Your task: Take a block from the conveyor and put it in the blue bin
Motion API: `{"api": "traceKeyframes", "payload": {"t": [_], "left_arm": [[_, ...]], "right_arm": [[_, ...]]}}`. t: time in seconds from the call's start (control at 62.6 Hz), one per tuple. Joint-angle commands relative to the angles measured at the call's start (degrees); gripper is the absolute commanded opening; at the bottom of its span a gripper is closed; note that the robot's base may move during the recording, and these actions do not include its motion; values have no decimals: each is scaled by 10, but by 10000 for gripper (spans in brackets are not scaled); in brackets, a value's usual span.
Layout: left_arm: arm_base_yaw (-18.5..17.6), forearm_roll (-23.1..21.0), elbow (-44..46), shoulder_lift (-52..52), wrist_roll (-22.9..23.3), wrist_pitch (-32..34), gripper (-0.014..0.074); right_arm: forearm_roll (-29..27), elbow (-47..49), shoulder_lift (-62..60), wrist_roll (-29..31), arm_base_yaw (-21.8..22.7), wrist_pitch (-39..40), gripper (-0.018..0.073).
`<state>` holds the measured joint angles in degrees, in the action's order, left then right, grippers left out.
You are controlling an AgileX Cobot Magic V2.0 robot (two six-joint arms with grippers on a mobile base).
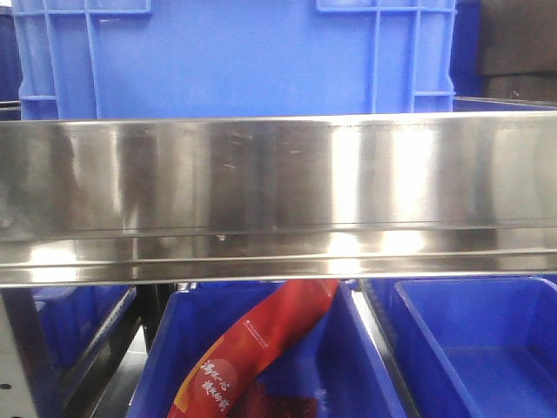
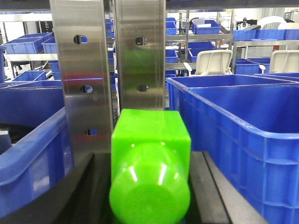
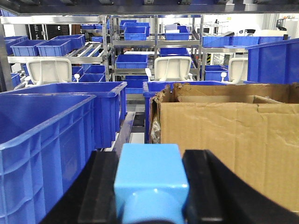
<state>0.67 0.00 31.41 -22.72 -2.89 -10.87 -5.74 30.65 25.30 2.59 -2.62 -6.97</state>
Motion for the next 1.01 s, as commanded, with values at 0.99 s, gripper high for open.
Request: {"api": "traceKeyframes", "payload": {"t": [0.99], "left_arm": [[-180,-10,262,-271,1,-13,-111]], "right_arm": [[4,216,267,0,-135,3,-162]]}}
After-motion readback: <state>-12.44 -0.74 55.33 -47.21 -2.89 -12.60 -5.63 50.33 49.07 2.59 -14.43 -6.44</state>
